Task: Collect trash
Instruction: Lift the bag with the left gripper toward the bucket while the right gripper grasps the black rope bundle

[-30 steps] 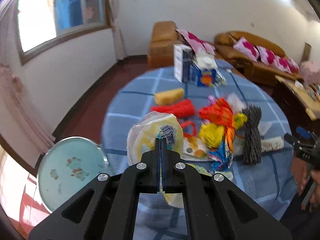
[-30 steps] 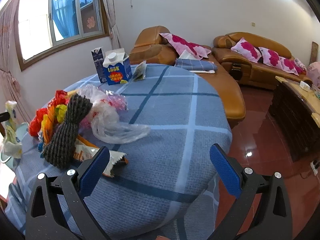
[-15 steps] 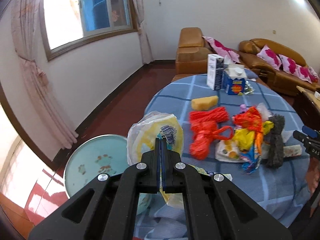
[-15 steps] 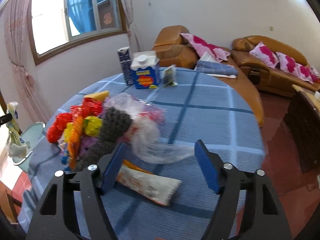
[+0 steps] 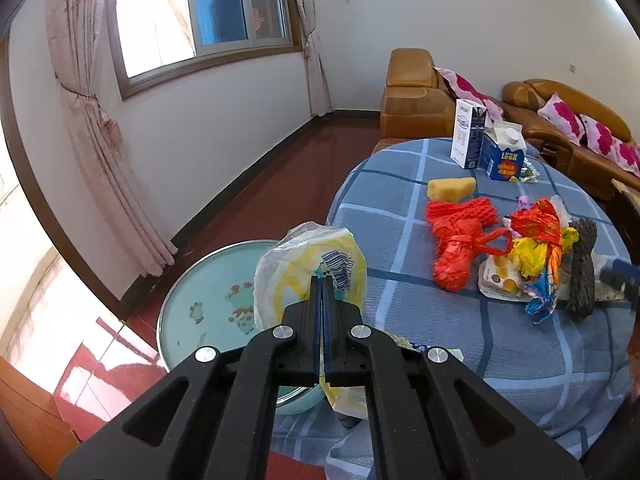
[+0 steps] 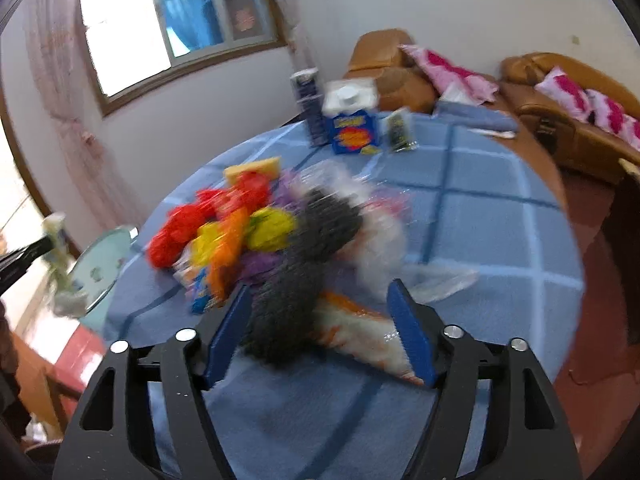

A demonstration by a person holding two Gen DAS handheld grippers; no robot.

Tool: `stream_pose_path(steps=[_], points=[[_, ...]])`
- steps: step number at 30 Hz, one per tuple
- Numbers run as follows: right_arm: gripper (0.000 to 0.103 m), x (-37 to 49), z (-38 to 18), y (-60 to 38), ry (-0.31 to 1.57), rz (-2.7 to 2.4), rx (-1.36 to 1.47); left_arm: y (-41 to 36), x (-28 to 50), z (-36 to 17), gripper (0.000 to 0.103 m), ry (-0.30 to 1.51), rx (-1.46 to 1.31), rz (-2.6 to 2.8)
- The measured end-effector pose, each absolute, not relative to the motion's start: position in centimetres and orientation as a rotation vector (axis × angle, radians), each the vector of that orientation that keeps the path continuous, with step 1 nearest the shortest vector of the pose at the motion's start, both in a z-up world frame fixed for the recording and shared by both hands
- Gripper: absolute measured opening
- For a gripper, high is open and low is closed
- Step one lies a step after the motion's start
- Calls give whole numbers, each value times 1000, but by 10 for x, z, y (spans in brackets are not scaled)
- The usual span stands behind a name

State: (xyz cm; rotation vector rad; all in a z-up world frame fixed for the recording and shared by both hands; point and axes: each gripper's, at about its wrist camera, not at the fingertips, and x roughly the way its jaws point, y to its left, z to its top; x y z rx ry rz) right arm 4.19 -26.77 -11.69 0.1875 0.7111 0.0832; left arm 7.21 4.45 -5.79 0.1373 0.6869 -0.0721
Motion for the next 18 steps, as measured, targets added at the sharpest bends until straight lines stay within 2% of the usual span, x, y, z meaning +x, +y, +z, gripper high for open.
stream_pose_path(steps=[1, 5, 7, 13, 18], points=[[81, 42, -120, -257, 723, 101, 162, 44, 72, -59, 0, 689, 137, -77], [77, 47, -139, -233, 801, 107, 24, 41, 73, -63, 0, 705, 138, -101], [74, 50, -142, -243, 814, 54, 0, 41, 73, -64, 0, 707, 135, -104], [75, 42, -118, -323, 730, -185, 10, 42, 75, -61, 0, 703, 125, -110], [75, 37, -116, -354, 710, -232, 97, 43, 76, -63, 0, 709, 130, -101]])
